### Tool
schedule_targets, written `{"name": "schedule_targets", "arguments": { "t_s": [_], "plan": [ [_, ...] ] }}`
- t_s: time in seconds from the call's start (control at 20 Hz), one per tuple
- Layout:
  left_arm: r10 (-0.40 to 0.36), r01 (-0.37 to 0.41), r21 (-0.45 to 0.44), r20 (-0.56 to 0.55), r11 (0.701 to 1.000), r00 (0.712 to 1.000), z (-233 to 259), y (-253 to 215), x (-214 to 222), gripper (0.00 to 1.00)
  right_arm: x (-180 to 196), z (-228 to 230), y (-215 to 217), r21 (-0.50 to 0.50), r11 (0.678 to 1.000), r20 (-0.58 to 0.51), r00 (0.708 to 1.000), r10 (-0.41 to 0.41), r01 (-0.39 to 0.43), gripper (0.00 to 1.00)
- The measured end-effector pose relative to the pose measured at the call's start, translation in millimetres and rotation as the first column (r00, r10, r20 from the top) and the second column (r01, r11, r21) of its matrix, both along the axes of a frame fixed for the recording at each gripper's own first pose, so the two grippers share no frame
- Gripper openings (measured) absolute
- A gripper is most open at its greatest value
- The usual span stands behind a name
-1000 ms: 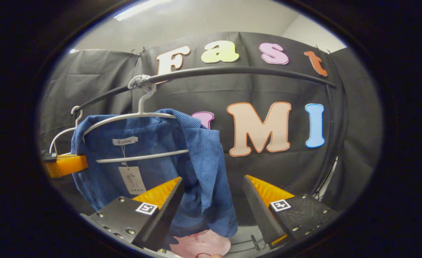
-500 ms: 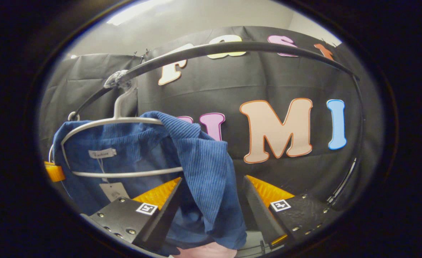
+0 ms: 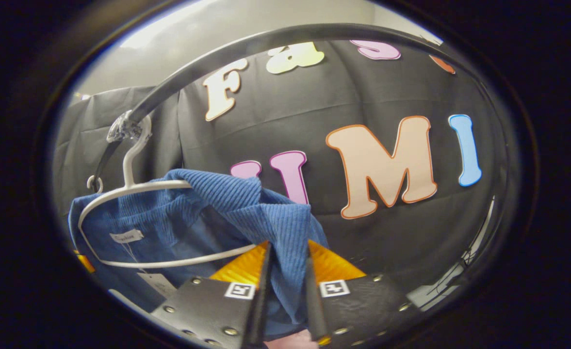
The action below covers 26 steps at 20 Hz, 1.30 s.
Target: Grasp the clothes on the hanger with both hands and then place them into the laundry hamper below.
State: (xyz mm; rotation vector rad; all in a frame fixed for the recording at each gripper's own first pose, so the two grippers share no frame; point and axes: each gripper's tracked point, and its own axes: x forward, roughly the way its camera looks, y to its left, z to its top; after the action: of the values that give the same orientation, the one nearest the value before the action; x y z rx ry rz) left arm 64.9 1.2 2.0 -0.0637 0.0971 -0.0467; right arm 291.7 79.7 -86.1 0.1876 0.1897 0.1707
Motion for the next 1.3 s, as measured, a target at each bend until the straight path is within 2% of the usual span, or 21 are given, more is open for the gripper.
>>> {"name": "schedule_targets", "arguments": {
  "t_s": [0.05,0.1,0.25,0.3,0.45,0.55,0.6,0.8,0.9,1.0,1.05,1.15,1.3],
  "plan": [
    [0.001,-0.001,0.004,-0.003,1.0,1.0,0.4,-1.0,0.3,0.01,-1.1,0.7,3.5,-0.011,1.0,0.013,1.0,0.018,-0.018,0.19],
    [0.0,0.0,0.008,-0.005,1.0,1.0,0.0,-0.7,0.4,0.0,-5.2,0.1,2.5,-0.038,0.999,0.023,0.999,0.023,-0.022,0.16],
    [-0.01,0.01,0.02,-0.008,1.0,1.0,1.9,-1.7,-0.6,0.01,-10.8,-2.2,-13.6,-0.121,0.992,0.051,0.999,-0.013,0.02,0.18],
    [-0.016,0.016,0.02,-0.008,1.0,1.0,1.7,-1.9,-0.8,0.01,-8.1,-1.5,-11.7,-0.122,0.992,0.07,0.997,-0.012,0.02,0.01],
    [-0.029,0.029,0.023,-0.001,0.999,1.0,7.4,-2.5,-2.4,0.01,-9.6,2.8,-13.3,-0.124,0.992,0.068,0.998,-0.007,0.015,0.01],
    [-0.033,0.033,0.024,0.013,0.999,0.999,13.7,-1.9,-6.6,0.01,-14.1,9.5,-19.3,-0.115,0.993,0.084,0.996,-0.027,0.037,0.0],
    [-0.034,0.034,0.03,0.016,0.999,0.999,14.4,-0.6,-8.6,0.01,-13.6,16.8,-22.9,-0.112,0.992,0.106,0.993,-0.043,0.055,0.04],
    [-0.065,0.061,0.063,0.064,0.996,0.996,30.6,-1.2,-20.7,0.01,-13.0,29.0,-30.1,-0.104,0.991,0.142,0.987,-0.071,0.086,0.01],
    [-0.094,0.093,0.019,0.058,0.996,0.994,38.3,-2.6,-23.3,0.0,-11.2,27.5,-30.9,-0.122,0.988,0.133,0.988,-0.078,0.094,0.0],
    [-0.076,0.079,-0.064,0.042,0.995,0.996,47.6,8.9,-21.4,0.0,-9.0,32.5,-33.1,-0.162,0.98,0.145,0.985,-0.094,0.117,0.01],
    [-0.057,0.059,-0.075,0.026,0.995,0.998,46.8,17.1,-18.2,0.01,-6.8,36.0,-35.7,-0.195,0.971,0.158,0.981,-0.109,0.139,0.01],
    [-0.034,0.035,-0.083,0.014,0.996,0.999,45.3,25.3,-15.4,0.0,-7.4,40.8,-33.9,-0.22,0.964,0.187,0.977,-0.106,0.147,0.01],
    [-0.033,0.034,-0.04,0.036,0.999,0.999,54.4,29.2,-18.5,0.01,-7.1,47.7,-35.1,-0.184,0.966,0.22,0.965,-0.14,0.182,0.01]
  ]
}}
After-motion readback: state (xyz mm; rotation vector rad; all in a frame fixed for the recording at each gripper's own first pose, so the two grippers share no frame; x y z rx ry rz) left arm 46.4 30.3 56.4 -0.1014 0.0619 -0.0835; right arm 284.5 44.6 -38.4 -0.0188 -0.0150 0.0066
